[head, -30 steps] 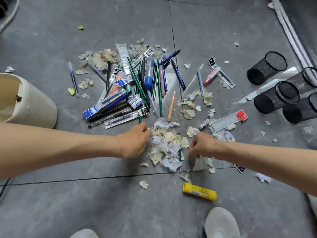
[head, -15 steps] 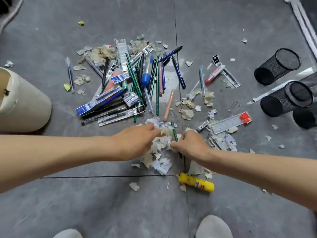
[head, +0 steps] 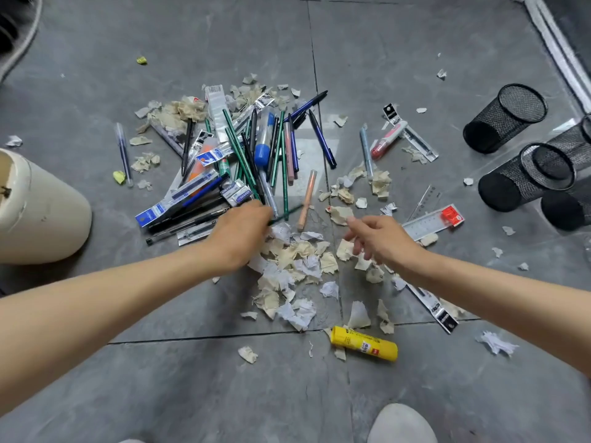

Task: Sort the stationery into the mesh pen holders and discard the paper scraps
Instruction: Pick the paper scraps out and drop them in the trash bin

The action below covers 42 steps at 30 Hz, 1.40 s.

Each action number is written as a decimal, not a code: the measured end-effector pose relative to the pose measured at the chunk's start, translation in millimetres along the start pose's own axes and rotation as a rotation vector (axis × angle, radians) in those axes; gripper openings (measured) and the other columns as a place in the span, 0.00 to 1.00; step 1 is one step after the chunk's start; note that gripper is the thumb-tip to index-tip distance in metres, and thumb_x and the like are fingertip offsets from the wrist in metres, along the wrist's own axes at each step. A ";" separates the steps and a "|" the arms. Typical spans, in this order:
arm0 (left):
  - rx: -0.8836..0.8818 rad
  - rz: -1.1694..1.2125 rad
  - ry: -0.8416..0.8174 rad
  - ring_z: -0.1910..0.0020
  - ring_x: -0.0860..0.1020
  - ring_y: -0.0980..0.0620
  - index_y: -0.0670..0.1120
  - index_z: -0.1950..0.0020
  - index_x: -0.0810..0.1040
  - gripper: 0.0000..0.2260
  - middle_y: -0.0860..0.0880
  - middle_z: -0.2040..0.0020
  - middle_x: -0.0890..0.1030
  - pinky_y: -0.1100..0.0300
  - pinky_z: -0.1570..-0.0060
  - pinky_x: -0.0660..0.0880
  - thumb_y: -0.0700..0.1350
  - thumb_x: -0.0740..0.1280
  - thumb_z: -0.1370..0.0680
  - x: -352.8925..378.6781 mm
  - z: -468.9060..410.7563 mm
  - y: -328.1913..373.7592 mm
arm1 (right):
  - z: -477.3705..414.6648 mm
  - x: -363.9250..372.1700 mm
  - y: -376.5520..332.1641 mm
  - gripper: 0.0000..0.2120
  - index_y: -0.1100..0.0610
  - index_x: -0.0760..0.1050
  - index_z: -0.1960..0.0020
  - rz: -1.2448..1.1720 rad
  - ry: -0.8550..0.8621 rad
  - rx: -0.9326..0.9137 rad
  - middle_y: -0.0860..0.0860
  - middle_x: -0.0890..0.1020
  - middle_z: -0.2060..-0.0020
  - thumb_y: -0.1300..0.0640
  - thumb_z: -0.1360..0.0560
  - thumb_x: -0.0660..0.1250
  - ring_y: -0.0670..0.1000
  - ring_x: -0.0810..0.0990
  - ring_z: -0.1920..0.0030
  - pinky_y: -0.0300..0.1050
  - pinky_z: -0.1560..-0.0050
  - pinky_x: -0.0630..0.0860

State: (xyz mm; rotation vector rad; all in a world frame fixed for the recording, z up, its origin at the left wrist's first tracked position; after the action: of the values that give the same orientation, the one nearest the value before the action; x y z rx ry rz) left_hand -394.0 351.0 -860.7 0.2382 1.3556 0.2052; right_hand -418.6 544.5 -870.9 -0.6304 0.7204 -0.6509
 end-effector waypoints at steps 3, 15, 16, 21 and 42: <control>-0.248 0.166 -0.112 0.60 0.75 0.45 0.40 0.55 0.77 0.05 0.44 0.58 0.78 0.54 0.60 0.72 0.42 0.65 0.23 17.1 -10.1 -37.9 | 5.7 28.3 -1.0 0.13 0.56 0.74 0.62 0.492 -0.245 -0.151 0.50 0.78 0.68 0.47 0.26 0.69 0.44 0.72 0.70 0.36 0.69 0.66; -0.112 0.340 -0.003 0.55 0.74 0.51 0.44 0.45 0.73 0.07 0.49 0.51 0.73 0.59 0.56 0.70 0.42 0.64 0.22 16.6 -7.7 28.3 | 60.6 93.4 38.3 0.13 0.58 0.75 0.50 1.431 -0.544 -0.494 0.56 0.79 0.51 0.50 0.28 0.64 0.60 0.80 0.53 0.47 0.59 0.74; -0.084 0.350 -0.016 0.55 0.74 0.52 0.44 0.45 0.73 0.06 0.49 0.51 0.73 0.61 0.56 0.69 0.41 0.63 0.21 18.6 -5.9 33.4 | 59.7 91.9 39.2 0.13 0.59 0.75 0.50 1.428 -0.541 -0.484 0.55 0.79 0.50 0.50 0.28 0.64 0.60 0.79 0.52 0.46 0.60 0.73; 0.049 0.406 -0.138 0.60 0.75 0.53 0.45 0.44 0.74 0.07 0.51 0.56 0.74 0.64 0.63 0.69 0.41 0.62 0.22 30.7 3.2 59.8 | 59.4 83.6 42.0 0.18 0.59 0.75 0.46 1.415 -0.516 -0.429 0.56 0.75 0.46 0.47 0.28 0.65 0.59 0.78 0.52 0.44 0.62 0.68; -0.356 1.172 -0.246 0.71 0.75 0.54 0.40 0.49 0.76 0.10 0.44 0.63 0.79 0.64 0.74 0.70 0.47 0.66 0.22 26.9 2.1 5.9 | -2.1 48.6 -43.0 0.20 0.52 0.72 0.43 0.077 -0.144 -0.271 0.50 0.79 0.57 0.44 0.30 0.71 0.47 0.78 0.60 0.45 0.57 0.75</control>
State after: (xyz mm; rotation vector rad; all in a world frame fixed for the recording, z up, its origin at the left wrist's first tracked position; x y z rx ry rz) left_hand -386.5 364.1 -883.8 0.7121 0.7736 1.3328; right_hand -405.4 481.7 -860.5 -0.8856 0.7003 -0.4345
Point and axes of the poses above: each hand's wrist, its own z-axis away from the middle knuckle, its own x-axis out of the palm, y = z × x, the point moved 10 cm from there along -z, towards the middle knuckle
